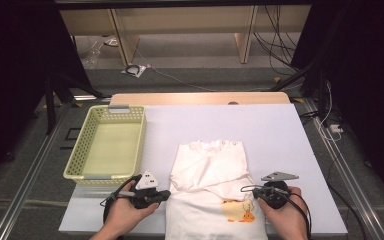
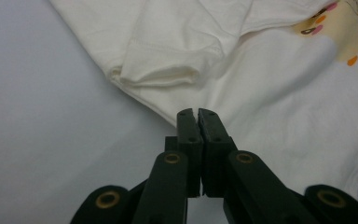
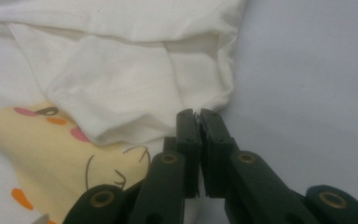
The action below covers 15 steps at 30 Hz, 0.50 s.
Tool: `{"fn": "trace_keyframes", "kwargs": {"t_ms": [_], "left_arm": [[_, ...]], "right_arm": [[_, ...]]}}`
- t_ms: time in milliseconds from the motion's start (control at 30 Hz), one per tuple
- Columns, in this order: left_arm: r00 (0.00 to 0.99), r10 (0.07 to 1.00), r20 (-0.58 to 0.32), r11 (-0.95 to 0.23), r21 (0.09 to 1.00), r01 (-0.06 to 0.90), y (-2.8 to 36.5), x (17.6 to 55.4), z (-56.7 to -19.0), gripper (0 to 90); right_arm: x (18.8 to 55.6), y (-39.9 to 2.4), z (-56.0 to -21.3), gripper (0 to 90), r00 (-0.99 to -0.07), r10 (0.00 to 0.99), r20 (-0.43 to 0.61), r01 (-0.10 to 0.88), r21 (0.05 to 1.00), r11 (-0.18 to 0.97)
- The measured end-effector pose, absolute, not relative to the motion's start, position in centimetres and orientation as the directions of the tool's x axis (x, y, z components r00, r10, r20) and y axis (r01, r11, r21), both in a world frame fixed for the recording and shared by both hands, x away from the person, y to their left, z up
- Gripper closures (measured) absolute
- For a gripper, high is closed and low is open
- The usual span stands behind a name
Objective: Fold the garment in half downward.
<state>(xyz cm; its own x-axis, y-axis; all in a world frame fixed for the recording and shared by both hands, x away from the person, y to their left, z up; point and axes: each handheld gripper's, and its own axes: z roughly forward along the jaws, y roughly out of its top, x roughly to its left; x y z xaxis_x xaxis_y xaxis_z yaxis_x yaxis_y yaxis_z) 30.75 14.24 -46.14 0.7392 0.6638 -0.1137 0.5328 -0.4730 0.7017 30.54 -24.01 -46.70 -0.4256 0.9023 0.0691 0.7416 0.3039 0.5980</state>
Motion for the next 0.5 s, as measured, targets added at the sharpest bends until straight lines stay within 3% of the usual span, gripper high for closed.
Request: {"fn": "trace_keyframes", "kwargs": {"t_ms": [500], "left_arm": [[0.738,0.666,-0.109,-0.476,0.699,0.533,14.38,30.74,-46.31,88.0]], "right_arm": [[30.24,-23.8,-46.74,88.2,-0.425,0.902,0.077,0.757,0.577,0.307]]}}
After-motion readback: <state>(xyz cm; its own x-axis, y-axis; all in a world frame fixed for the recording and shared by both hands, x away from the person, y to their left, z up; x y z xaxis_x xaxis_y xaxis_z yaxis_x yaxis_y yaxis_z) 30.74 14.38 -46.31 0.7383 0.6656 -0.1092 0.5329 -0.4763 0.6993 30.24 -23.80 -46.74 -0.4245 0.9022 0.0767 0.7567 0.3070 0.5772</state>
